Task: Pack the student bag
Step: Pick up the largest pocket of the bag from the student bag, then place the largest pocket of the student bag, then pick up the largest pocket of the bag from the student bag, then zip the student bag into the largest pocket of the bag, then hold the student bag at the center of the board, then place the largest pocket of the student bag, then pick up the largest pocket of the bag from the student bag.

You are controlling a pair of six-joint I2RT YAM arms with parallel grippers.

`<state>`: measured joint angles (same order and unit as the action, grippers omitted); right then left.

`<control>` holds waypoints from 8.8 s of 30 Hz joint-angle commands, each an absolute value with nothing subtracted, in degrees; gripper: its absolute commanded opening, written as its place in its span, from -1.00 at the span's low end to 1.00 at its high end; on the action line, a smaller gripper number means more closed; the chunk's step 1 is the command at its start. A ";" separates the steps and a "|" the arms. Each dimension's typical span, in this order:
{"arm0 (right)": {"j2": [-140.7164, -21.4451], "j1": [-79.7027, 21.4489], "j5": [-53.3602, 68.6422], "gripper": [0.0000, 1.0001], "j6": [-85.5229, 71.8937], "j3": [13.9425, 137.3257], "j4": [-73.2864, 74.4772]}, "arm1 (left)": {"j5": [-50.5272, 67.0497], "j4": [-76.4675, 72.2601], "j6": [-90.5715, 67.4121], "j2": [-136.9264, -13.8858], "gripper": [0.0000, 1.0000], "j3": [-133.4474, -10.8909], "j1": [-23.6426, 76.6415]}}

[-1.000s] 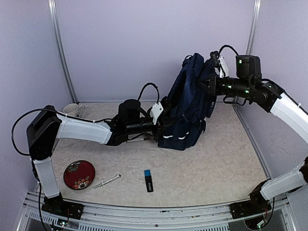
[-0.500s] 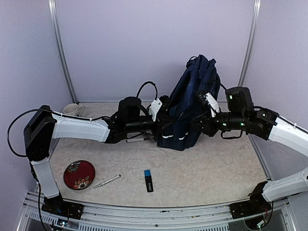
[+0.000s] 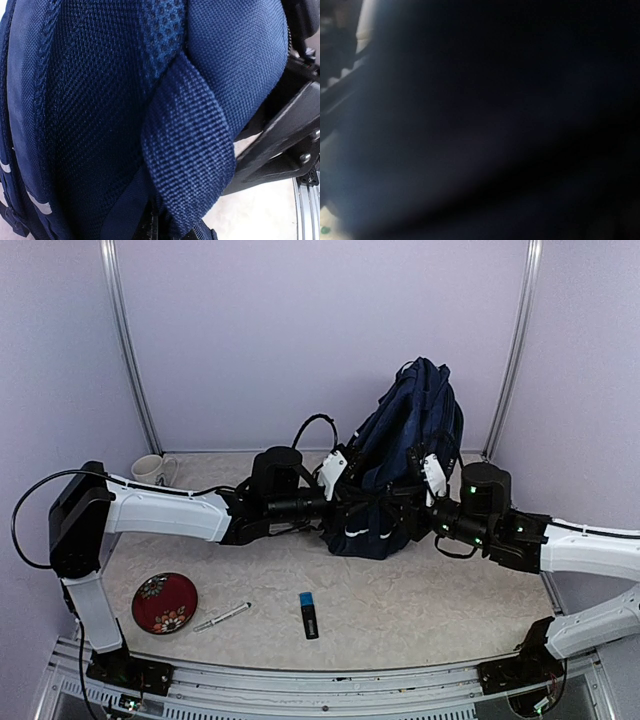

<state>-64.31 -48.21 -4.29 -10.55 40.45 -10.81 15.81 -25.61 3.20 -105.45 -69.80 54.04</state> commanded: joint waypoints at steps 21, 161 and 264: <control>-71.63 -50.08 -13.15 -0.51 -8.57 46.20 -14.95 | 19.60 -31.91 4.62 -102.71 -1.00 -73.28 56.16; -50.65 -41.43 21.19 -1.00 -32.44 56.36 -3.31 | 6.78 -31.68 10.44 -98.26 -1.00 -60.03 61.39; -50.83 -56.96 -6.33 -0.11 99.13 40.75 -19.59 | 22.54 -32.49 6.03 -99.90 -1.00 -77.61 56.99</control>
